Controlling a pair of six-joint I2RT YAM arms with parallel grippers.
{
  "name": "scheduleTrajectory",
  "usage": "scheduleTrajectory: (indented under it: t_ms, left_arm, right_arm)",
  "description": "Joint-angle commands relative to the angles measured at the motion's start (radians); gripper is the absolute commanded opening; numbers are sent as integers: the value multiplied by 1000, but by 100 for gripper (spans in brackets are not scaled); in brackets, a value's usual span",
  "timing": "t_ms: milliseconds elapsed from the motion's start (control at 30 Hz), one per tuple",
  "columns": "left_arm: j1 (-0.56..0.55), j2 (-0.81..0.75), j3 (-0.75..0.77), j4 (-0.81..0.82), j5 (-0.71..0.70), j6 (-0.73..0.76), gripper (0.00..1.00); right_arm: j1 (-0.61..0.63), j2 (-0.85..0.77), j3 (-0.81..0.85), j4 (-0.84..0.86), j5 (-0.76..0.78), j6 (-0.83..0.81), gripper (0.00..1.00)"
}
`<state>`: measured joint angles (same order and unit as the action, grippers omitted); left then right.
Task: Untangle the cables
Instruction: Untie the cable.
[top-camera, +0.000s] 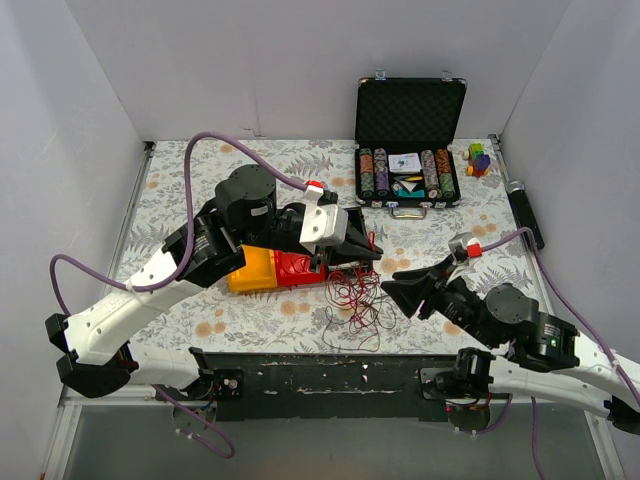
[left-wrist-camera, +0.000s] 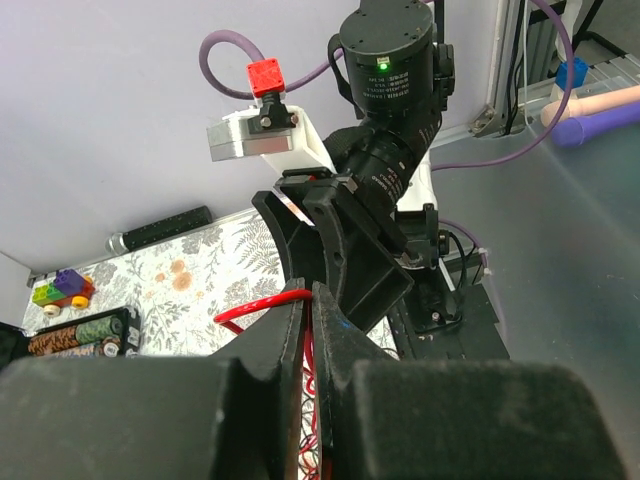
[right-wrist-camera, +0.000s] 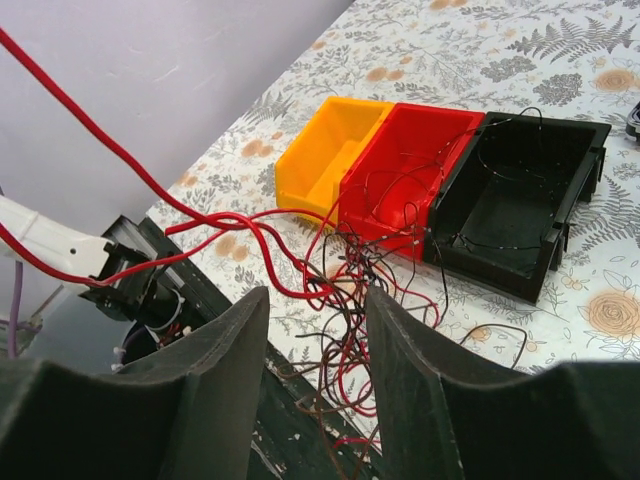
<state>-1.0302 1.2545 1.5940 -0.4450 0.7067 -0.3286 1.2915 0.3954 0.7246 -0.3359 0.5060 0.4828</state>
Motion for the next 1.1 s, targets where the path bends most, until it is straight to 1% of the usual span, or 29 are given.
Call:
scheduleTrajectory:
  t_ms: [0,167,267,367,600,800,1067]
  left_arm:
    - [4,-20,-5,15,-4,8,0]
    - [2,-18,-9,17,-9,16,0]
    - [2,-18,-11,19,-12,19,0]
    - [2,-18,-12,20,-13,19,0]
    - [2,-17,-12,23,-15,17,0]
    - [2,-17,-14,29,-15,14,0]
    - [2,-13,0,34,-4,2,0]
  right_arm:
    - [5,22,52,40,-43,-59,53]
    - [5,-21,45,34,-49,-76,63]
    - [5,-39,42,49,-86,-98,66]
    - [3,-18,61,20,-104,-101,67]
    - [5,5,68,21,-167,-112,67]
    - [5,16,65,35,-198,-119,64]
    - [5,105,85,43,-95,-156,62]
